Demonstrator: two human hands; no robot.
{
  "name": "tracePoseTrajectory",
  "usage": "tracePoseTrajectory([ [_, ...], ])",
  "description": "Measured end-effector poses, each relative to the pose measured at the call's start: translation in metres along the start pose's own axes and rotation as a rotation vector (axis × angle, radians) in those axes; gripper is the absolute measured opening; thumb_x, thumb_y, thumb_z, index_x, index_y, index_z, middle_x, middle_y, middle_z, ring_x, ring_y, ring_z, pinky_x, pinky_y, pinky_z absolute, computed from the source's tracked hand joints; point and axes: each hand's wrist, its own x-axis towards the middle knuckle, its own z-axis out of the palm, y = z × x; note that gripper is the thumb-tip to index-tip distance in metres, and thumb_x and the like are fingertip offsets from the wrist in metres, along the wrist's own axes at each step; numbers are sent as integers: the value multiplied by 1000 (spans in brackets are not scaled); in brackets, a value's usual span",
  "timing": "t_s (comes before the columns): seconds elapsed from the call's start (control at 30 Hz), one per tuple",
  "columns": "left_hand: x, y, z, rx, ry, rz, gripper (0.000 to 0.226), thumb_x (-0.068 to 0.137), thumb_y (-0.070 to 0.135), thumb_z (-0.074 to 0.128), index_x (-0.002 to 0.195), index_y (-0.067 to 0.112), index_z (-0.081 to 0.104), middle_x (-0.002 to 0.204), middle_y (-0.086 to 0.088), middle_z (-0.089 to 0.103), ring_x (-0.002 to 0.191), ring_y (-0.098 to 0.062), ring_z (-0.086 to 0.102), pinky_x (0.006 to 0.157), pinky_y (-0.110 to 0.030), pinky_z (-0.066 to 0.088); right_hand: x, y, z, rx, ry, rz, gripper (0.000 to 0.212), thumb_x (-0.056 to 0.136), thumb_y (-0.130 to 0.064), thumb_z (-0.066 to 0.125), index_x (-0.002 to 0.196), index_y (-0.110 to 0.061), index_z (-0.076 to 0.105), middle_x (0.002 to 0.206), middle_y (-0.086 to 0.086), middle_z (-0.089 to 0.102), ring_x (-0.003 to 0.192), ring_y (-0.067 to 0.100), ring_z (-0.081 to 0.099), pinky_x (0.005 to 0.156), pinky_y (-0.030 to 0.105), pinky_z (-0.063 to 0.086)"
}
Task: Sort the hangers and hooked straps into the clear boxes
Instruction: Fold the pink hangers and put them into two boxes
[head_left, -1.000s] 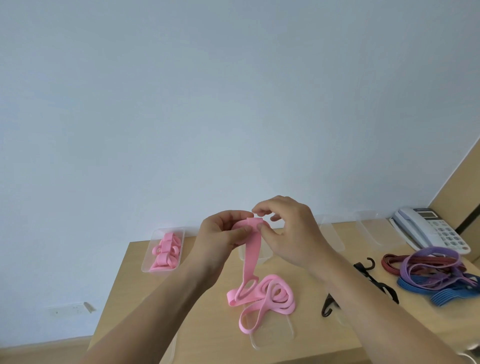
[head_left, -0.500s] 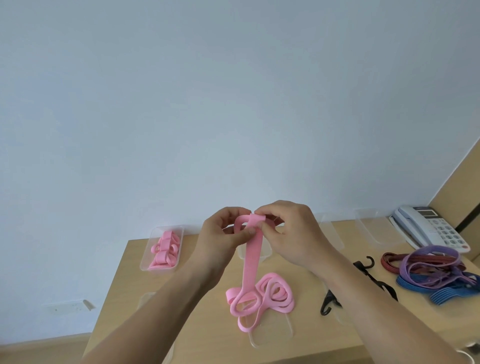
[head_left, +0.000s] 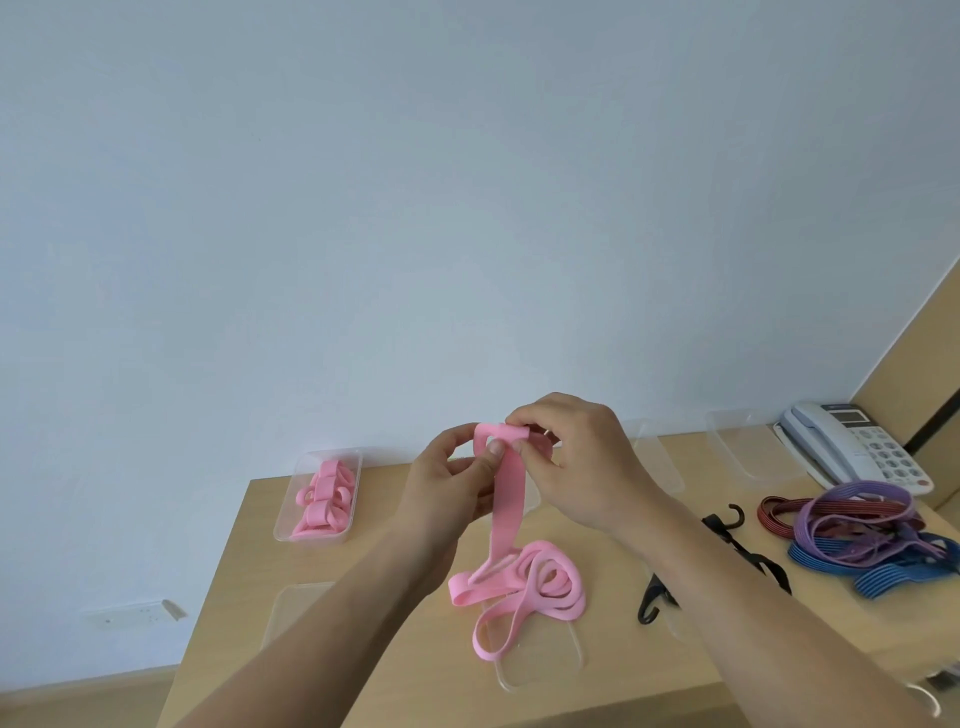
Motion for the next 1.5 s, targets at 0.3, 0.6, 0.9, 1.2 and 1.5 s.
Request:
tracePoseTrajectory([
  [0.3,3,2,-2,-4,-32,16,53,91,14,76,137,31,56,96,-16,79,99,-31,77,92,-44,61,-7,2,5,-94,90,-140,17,84,2,74,92,-12,79,86,0,69,74,20,61,64,37,53],
  [0.6,3,8,-4,0,-58,111,59,93,6,75,138,39,58,95,-17,78,103,-41,73,102,-57,55,-10,9,5,-149,119,-248,18,84,8,76,91,-8,80,94,2,69,90,24,61,76,35,52],
  [0.9,7,8,-9,92,-76,167,66,89,-1,74,140,37,53,102,-11,81,102,-28,77,104,-51,54,3,1,-10,-50,-120,40,25,91,-13,66,115,-16,71,110,-5,68,106,13,56,91,23,45],
  [1.2,2,6,-6,104,-66,43,16,98,19,70,111,11,76,103,-12,80,92,-25,76,73,-31,62,7,-6,-14,59,-24,57,13,86,-7,75,94,-17,74,93,-3,64,85,11,60,69,17,47],
  [1.5,-1,7,-5,59,-179,45,31,85,30,76,110,12,79,113,-17,76,99,-25,73,78,-30,59,-2,0,-3,12,101,-23,27,75,8,73,88,-16,76,89,-5,62,75,11,61,64,24,48],
])
